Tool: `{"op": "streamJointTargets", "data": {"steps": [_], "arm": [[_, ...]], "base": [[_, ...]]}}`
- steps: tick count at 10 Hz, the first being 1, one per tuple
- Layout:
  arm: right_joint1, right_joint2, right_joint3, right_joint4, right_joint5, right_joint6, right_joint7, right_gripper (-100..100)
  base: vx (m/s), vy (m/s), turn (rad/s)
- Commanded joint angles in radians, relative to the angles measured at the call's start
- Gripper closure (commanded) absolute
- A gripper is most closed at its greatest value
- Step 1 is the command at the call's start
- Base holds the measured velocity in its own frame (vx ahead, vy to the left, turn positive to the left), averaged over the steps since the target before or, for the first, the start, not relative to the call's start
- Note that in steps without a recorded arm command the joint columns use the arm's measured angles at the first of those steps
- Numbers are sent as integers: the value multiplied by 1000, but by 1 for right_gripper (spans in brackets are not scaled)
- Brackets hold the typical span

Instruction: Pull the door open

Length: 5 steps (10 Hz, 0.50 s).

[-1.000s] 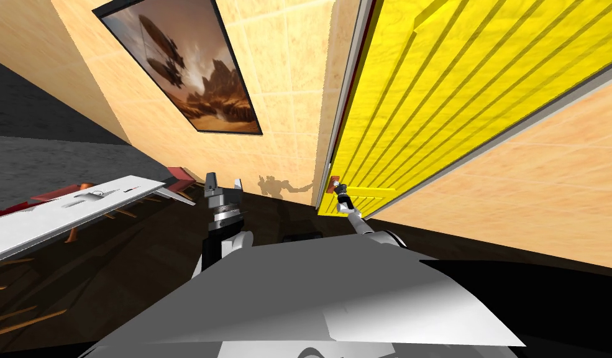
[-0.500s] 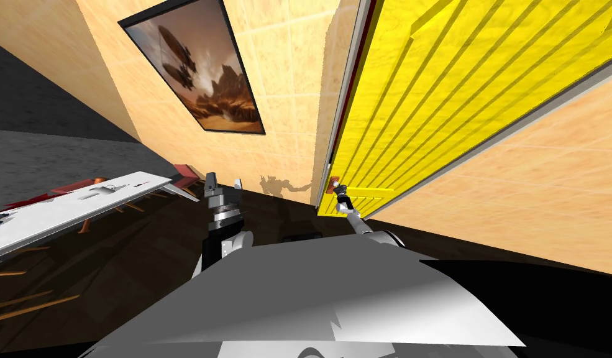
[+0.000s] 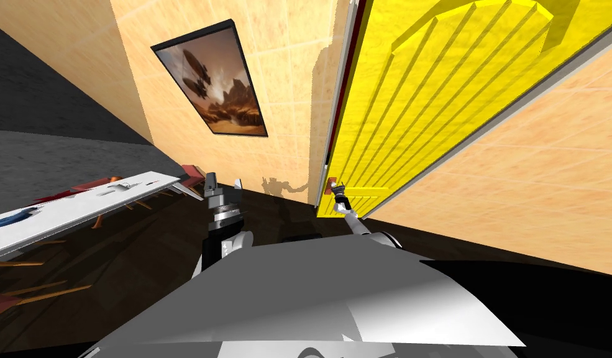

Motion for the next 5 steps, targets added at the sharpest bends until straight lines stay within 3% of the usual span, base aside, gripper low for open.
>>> {"op": "streamJointTargets", "data": {"steps": [1,5], "arm": [[-13,26,6,-12,-27,3,-38,-100],[-11,72,16,-48,-106,22,-145,-100]], "base": [[-57,-8,57],[-102,-36,32]]}}
